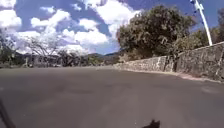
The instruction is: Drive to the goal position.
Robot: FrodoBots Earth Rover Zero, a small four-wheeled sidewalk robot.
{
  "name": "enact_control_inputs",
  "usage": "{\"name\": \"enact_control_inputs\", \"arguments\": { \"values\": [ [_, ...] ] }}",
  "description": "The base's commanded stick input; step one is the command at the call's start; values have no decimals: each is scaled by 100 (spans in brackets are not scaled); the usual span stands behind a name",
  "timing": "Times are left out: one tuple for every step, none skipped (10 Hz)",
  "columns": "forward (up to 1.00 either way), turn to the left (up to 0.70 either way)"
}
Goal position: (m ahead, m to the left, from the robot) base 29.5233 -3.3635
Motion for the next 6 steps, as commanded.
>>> {"name": "enact_control_inputs", "arguments": {
  "values": [
    [50, 0],
    [50, 0],
    [50, 0],
    [50, 0],
    [50, 0],
    [50, 0]
  ]
}}
